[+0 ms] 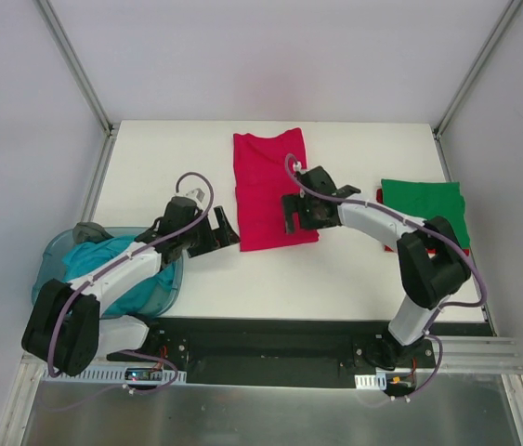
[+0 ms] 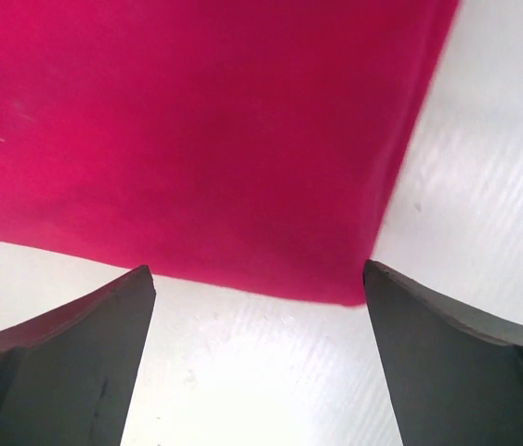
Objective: Fold and stack the t-shirts
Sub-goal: Fold the folded rectangular tshirt in 1/3 of the way, then grab one side of the 2/3 rectangular tshirt with both arms
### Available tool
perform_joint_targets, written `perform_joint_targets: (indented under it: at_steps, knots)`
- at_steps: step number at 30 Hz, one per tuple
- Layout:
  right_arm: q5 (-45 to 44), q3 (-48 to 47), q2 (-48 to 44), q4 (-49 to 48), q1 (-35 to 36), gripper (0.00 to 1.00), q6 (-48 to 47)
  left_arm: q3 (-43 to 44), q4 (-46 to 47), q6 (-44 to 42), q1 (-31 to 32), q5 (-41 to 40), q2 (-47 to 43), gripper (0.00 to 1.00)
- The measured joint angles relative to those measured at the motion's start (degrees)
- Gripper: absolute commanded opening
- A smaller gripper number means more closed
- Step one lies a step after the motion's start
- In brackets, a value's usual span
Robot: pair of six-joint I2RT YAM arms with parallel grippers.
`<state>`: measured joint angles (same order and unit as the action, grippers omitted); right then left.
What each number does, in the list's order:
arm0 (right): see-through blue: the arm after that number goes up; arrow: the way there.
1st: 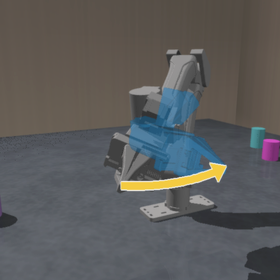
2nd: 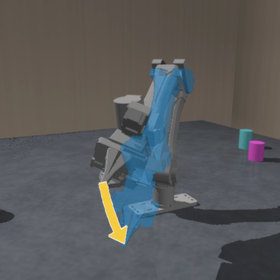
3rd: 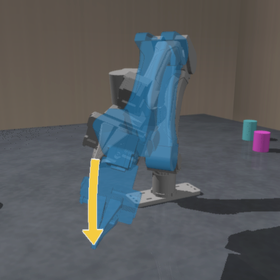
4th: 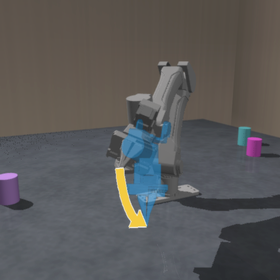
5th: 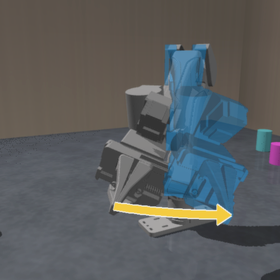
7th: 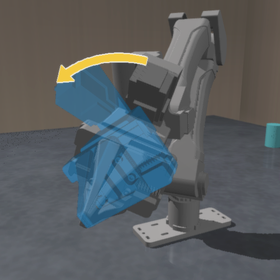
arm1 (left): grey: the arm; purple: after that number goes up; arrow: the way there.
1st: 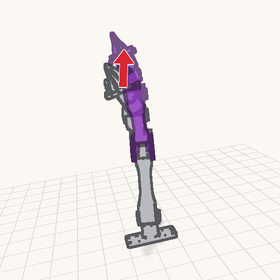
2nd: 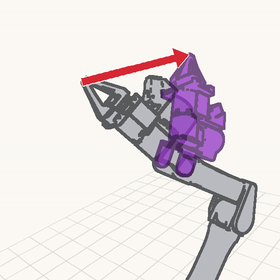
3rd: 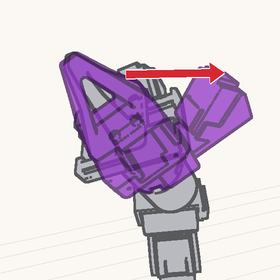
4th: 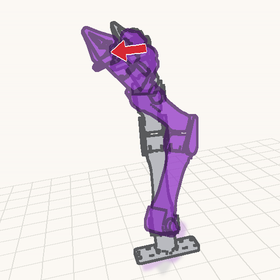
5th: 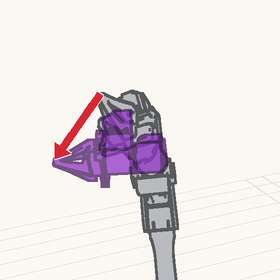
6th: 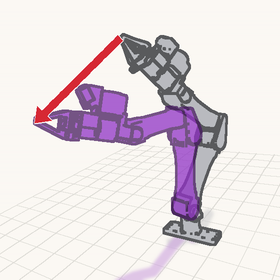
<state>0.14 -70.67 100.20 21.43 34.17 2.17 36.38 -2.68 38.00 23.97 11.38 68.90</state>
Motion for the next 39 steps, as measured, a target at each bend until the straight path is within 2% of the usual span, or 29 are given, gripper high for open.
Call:
perform_joint_targets:
  at_steps: [5, 11, 15, 20, 27, 34, 38, 39]
  knots:
    - [-2.23, 8.22, -3.43, -0.33, -2.08, 0.96, 2.62, -2.19, 3.82, 2.25, 0.98, 2.34, 3.06, 0.97]
    - [-1.84, 13.07, -3.87, -1.57, -7.89, 0.99, 7.30, 1.20, 5.81, 3.19, 4.26, 2.97, 11.50, 0.94]
    - [-0.33, 13.40, -3.87, -2.80, -9.11, 0.81, 9.53, 3.43, 6.75, 3.34, 4.48, 2.91, 15.50, 0.88]
    - [1.81, 13.66, -3.87, -4.52, -9.57, 0.69, 12.22, 4.72, 6.73, 3.39, 4.48, 1.66, 17.42, 0.83]
    - [5.07, 14.45, -2.89, -6.80, -10.47, 0.43, 13.94, 5.68, 5.92, 3.32, 4.48, -1.11, 18.58, 0.77]
    - [8.26, 16.17, -2.40, -10.75, -10.84, 0.28, 16.13, 7.74, 5.75, 3.34, 4.59, -1.38, 20.90, 0.77]
    - [9.14, 18.03, -2.89, -13.11, -10.91, 0.05, 17.18, 8.59, 5.84, 3.39, 4.61, -1.20, 21.88, 0.67]
    - [9.33, 18.34, -2.89, -13.55, -10.91, 0.03, 17.42, 8.61, 5.84, 3.41, 4.61, -1.20, 22.01, 0.64]
